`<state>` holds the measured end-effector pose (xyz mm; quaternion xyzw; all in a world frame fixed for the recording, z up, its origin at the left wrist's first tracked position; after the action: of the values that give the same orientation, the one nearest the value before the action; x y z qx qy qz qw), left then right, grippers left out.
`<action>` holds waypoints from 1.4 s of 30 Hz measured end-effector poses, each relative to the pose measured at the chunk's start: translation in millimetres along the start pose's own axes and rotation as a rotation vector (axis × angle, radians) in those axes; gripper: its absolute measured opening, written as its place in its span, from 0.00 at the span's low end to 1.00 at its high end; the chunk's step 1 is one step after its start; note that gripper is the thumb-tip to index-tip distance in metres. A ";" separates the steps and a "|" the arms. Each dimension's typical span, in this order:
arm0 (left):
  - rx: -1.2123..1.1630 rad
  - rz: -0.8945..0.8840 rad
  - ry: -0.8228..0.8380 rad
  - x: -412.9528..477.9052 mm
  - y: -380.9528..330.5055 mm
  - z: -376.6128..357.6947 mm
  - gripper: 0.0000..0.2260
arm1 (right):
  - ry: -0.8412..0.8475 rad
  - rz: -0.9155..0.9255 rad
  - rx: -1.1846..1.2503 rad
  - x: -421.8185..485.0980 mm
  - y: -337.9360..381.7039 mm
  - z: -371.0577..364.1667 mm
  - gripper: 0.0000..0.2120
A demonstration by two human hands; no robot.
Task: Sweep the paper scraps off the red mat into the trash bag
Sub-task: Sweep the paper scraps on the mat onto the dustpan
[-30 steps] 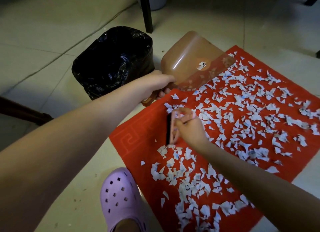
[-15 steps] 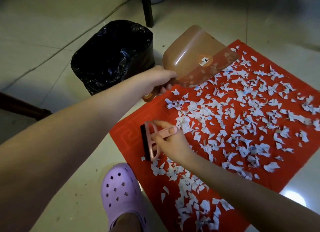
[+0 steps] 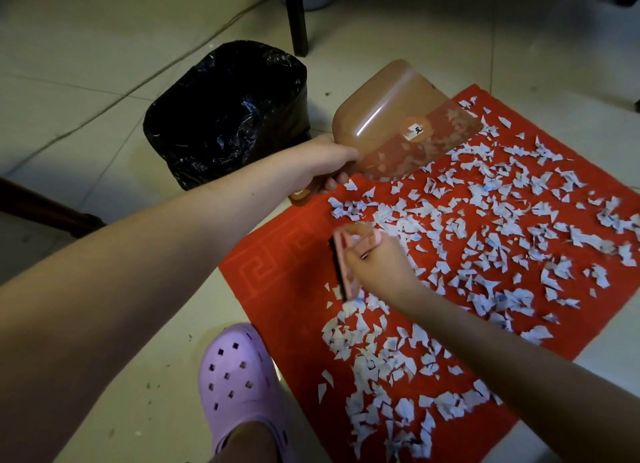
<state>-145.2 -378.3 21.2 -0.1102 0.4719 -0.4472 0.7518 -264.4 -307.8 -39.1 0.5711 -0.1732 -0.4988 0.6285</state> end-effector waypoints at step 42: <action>-0.005 0.011 0.018 4.8 -0.3 -9.3 0.08 | -0.085 0.137 -0.041 2.5 22.3 53.8 0.12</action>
<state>-152.2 -379.8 13.5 -0.1054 0.4802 -0.4428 0.7498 -296.1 -342.5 -4.7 0.5232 -0.2280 -0.4820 0.6648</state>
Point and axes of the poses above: each hand's wrist, its own x-axis towards the middle knuckle, its own z-axis out of the back of the hand, y = z × x, the point moved 10 cm from there along x, towards the middle knuckle, and after that the axes turned 11 degrees about x, right-handed, at the moved point
